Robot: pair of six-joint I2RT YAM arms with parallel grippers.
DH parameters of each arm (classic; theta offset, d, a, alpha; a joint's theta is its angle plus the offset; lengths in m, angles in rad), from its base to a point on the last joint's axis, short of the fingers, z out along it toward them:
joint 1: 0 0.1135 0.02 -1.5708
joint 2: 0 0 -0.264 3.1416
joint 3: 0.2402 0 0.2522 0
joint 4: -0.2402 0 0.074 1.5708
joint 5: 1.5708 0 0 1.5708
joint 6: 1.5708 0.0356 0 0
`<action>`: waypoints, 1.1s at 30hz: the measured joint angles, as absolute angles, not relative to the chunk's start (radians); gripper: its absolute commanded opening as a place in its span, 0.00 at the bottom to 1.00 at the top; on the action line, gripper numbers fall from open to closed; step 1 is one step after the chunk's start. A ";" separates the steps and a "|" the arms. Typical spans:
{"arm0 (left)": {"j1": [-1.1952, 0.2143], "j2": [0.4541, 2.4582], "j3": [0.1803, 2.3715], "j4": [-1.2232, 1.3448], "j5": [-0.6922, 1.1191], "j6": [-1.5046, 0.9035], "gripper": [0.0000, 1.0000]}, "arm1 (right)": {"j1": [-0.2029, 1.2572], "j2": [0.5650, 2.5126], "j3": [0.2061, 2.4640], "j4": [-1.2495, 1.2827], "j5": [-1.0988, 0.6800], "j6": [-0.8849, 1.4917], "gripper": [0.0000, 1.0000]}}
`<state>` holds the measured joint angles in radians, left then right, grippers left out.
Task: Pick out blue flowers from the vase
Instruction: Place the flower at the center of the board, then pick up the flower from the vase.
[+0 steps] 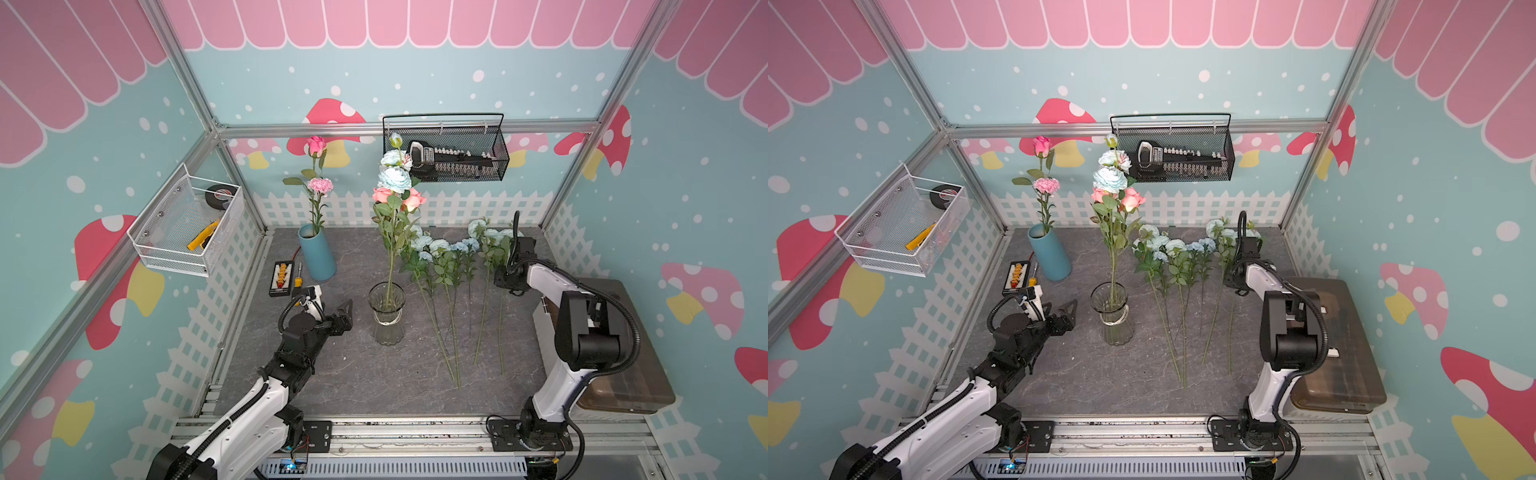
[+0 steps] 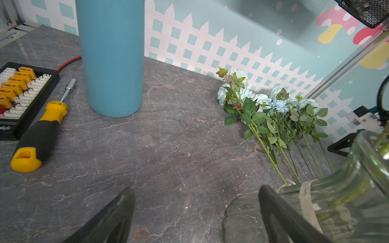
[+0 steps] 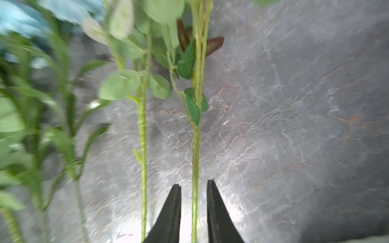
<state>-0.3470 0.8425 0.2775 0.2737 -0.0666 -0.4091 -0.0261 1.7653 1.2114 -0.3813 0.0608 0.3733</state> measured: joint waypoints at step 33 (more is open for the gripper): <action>-0.347 0.859 0.281 0.274 -0.066 -0.409 0.92 | 0.593 1.335 1.010 0.268 -0.404 0.427 0.13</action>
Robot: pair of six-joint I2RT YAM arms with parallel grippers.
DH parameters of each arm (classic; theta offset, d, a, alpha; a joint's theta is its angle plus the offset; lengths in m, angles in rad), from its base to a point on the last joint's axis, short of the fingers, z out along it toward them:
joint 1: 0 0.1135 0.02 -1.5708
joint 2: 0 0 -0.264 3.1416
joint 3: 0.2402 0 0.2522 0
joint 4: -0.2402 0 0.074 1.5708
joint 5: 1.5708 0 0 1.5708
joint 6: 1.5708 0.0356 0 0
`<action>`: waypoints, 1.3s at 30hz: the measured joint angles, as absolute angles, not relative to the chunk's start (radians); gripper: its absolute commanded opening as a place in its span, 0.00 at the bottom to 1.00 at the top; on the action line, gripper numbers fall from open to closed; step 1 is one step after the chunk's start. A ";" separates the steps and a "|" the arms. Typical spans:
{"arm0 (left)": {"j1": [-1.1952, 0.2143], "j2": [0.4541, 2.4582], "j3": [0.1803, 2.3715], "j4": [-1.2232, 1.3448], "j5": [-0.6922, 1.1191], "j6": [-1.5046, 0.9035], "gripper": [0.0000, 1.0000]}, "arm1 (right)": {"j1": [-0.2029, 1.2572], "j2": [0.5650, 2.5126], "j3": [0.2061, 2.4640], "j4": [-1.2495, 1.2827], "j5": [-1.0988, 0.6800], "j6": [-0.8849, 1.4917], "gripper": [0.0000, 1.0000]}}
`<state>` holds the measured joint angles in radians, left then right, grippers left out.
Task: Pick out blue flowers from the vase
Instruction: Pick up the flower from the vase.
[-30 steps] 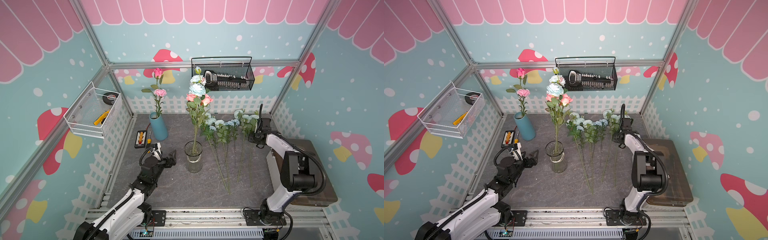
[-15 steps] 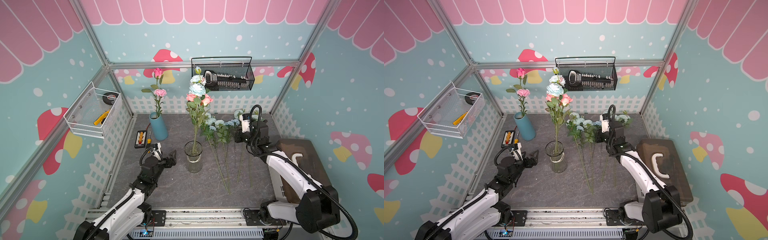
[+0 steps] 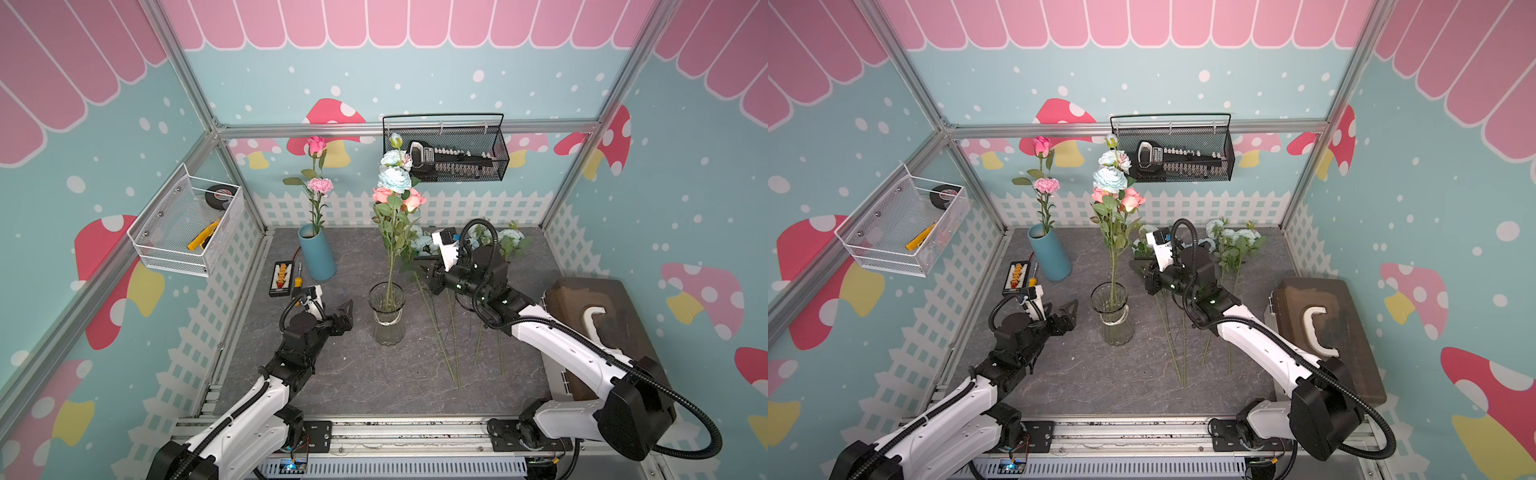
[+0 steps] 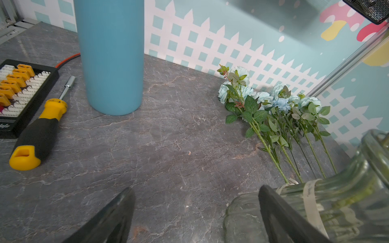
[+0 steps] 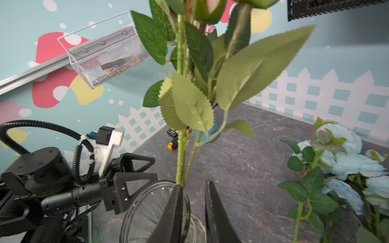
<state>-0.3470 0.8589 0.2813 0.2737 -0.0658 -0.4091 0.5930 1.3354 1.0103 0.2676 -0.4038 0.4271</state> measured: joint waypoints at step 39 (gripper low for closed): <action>-0.347 0.880 0.289 0.274 -0.059 -0.409 0.92 | 0.675 1.483 1.114 0.294 -0.366 0.428 0.21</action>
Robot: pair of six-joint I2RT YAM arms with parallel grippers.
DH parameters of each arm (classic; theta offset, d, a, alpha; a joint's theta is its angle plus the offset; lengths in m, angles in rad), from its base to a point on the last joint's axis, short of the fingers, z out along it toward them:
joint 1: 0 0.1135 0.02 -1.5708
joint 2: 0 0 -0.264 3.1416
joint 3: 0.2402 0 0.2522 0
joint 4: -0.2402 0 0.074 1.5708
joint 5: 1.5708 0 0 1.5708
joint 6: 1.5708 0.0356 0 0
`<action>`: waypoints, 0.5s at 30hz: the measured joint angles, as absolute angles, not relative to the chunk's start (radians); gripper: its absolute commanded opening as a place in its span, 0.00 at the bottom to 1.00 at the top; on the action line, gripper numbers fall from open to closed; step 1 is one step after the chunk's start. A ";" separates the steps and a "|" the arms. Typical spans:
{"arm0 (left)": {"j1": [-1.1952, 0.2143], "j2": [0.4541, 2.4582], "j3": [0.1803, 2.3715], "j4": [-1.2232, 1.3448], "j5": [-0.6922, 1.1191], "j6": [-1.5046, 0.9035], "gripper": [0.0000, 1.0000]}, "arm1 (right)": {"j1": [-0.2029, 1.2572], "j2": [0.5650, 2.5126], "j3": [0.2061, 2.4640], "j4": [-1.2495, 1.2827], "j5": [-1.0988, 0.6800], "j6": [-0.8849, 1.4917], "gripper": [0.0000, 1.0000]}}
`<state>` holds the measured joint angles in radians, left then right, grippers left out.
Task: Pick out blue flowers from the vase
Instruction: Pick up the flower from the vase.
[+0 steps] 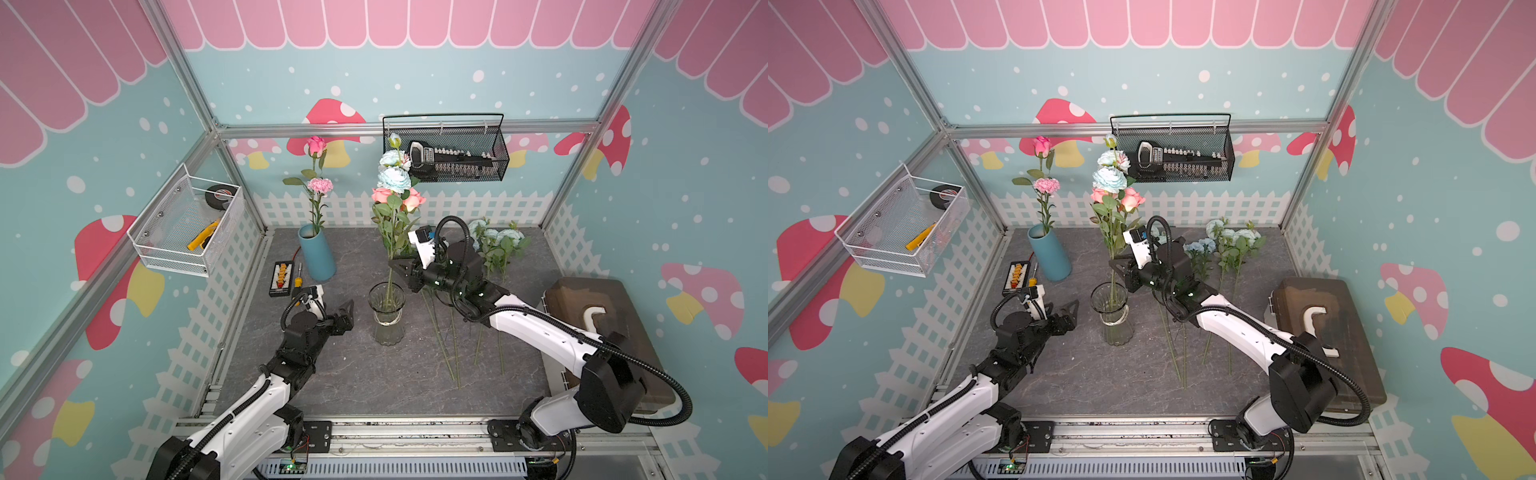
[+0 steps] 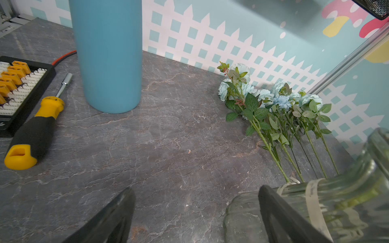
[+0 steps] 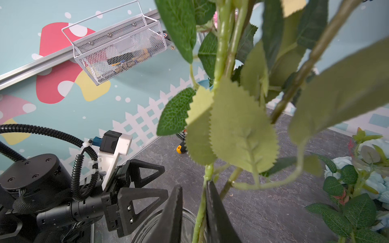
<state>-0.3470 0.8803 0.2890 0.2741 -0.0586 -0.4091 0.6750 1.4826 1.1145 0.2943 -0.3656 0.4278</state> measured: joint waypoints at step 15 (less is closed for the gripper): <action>-0.347 0.876 0.289 0.274 -0.058 -0.409 0.92 | 0.681 1.530 1.159 0.265 -0.346 0.427 0.27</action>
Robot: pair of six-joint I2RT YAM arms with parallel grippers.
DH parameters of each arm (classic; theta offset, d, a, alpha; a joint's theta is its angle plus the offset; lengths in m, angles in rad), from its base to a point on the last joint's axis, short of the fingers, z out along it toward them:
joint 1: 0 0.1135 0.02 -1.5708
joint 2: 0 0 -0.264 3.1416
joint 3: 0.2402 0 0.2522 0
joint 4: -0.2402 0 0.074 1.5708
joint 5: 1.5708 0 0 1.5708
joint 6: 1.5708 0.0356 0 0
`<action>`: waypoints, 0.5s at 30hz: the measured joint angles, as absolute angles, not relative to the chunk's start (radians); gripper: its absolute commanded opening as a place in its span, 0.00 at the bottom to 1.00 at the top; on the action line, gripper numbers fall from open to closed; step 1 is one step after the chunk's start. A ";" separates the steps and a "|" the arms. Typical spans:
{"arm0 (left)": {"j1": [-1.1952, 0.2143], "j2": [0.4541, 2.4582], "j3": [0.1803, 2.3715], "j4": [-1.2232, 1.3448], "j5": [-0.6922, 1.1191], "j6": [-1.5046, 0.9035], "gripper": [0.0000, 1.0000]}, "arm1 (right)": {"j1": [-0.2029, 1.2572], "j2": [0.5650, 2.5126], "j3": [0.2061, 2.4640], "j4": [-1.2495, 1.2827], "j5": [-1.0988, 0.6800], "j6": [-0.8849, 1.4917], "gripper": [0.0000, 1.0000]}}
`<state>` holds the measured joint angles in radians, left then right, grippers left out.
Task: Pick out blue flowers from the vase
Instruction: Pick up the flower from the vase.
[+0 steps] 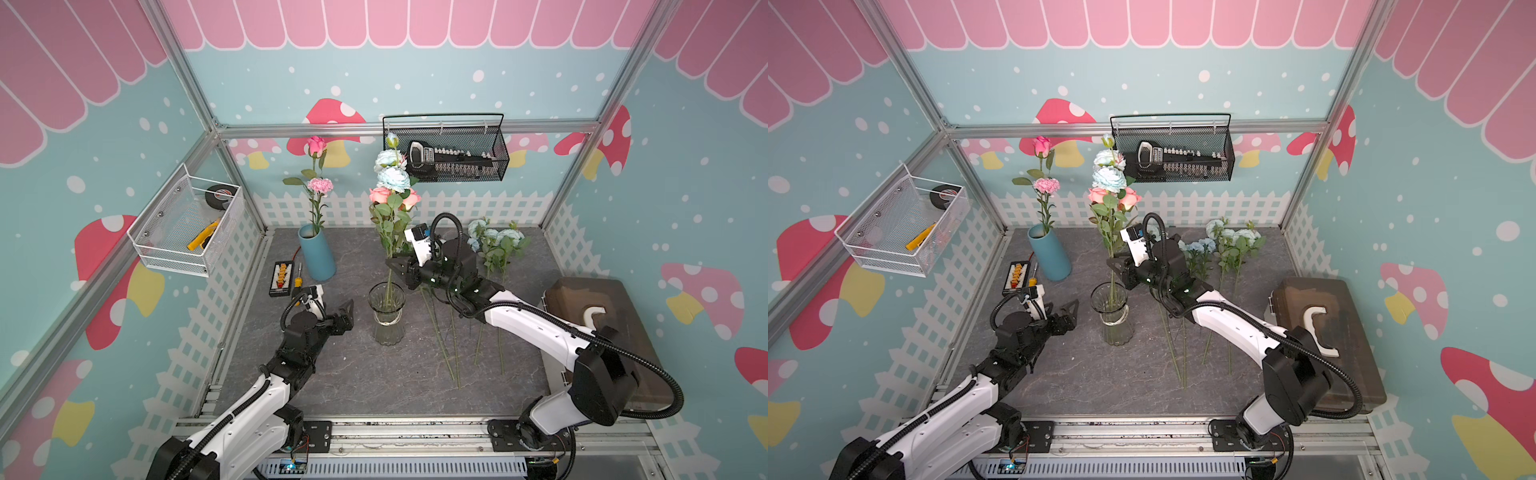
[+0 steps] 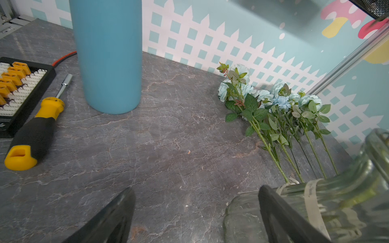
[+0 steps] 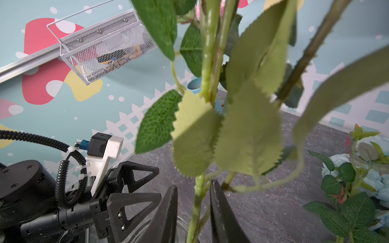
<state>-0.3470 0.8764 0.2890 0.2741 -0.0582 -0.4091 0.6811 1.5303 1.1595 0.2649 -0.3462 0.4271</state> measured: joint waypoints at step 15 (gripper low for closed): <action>-0.347 0.867 0.289 0.274 -0.058 -0.409 0.92 | 0.701 1.538 1.174 0.251 -0.333 0.422 0.07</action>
